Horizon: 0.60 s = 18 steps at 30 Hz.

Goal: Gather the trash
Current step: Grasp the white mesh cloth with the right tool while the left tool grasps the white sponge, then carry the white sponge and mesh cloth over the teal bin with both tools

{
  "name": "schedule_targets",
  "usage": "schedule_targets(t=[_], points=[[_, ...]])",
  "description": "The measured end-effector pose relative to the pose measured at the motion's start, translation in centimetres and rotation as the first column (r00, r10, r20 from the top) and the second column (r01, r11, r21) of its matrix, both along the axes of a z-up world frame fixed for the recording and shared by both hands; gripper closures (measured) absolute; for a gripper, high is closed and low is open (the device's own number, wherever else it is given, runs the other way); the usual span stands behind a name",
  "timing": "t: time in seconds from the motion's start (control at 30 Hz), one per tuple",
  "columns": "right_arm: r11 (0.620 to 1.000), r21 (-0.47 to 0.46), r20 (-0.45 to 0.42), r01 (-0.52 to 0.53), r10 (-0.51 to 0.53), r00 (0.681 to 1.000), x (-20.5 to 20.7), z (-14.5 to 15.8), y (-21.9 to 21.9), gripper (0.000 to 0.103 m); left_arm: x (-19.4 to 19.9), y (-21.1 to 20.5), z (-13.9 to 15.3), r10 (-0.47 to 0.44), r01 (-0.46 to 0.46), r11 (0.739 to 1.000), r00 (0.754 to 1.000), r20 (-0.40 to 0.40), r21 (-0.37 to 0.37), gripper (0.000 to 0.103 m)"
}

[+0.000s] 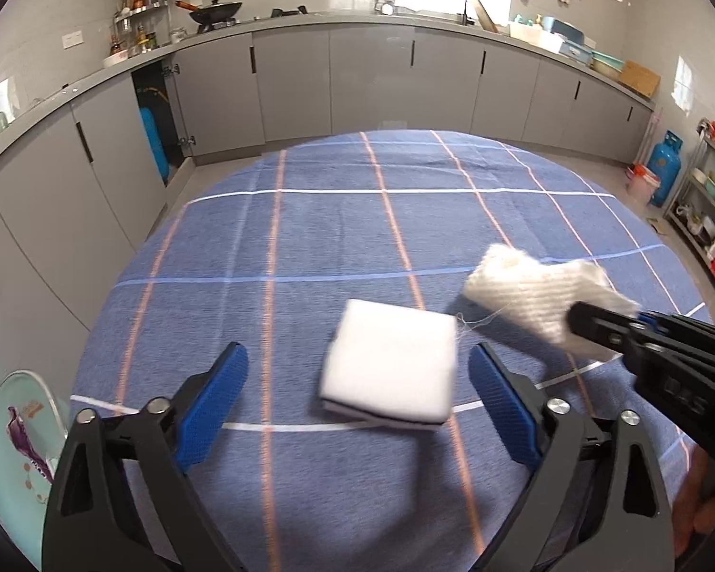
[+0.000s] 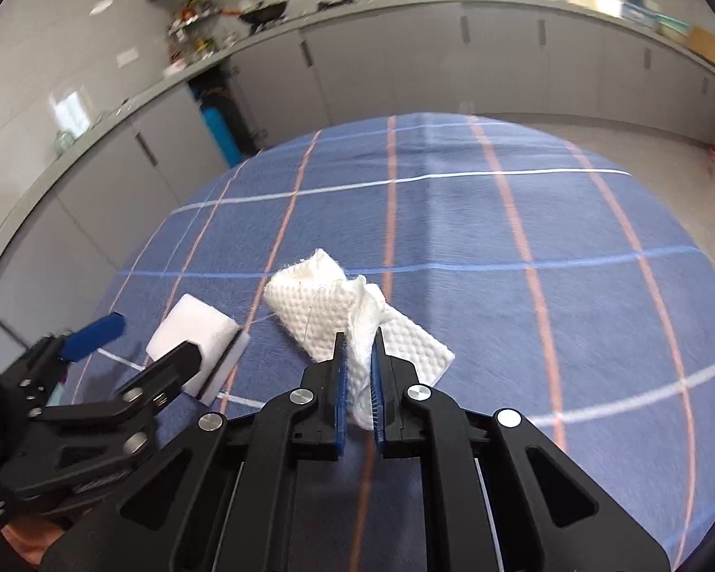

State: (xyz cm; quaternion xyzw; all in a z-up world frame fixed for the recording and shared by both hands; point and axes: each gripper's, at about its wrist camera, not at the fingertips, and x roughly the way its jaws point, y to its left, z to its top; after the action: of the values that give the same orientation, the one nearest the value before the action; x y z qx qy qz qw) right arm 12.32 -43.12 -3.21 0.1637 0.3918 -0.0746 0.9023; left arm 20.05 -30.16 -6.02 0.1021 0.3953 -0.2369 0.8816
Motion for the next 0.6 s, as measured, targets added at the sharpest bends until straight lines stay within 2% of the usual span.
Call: schedule_targets(t=[0.13, 0.2, 0.4, 0.6], points=[[0.996, -0.047, 0.04, 0.073, -0.071, 0.997, -2.1, 0.9, -0.3, 0.093, 0.3, -1.3, -0.9, -0.008, 0.009, 1.0, 0.999, -0.038, 0.011, 0.033], [0.995, -0.048, 0.055, 0.091, -0.088, 0.995, -2.8, 1.2, -0.4, 0.093, 0.6, -1.7, -1.2, 0.012, -0.011, 1.0, 0.999, -0.045, 0.026, 0.044], [0.991, -0.008, 0.097, 0.133, -0.131, 0.987, -5.0, 2.4, -0.4, 0.093, 0.4, -0.9, -1.0, 0.023, -0.023, 1.0, 0.999, -0.05, -0.008, 0.048], [0.991, -0.008, 0.115, 0.136, -0.134, 0.984, -5.9, 3.3, 1.3, 0.093, -1.4, 1.5, 0.4, 0.045, -0.046, 0.999, 0.999, -0.007, -0.002, 0.048]])
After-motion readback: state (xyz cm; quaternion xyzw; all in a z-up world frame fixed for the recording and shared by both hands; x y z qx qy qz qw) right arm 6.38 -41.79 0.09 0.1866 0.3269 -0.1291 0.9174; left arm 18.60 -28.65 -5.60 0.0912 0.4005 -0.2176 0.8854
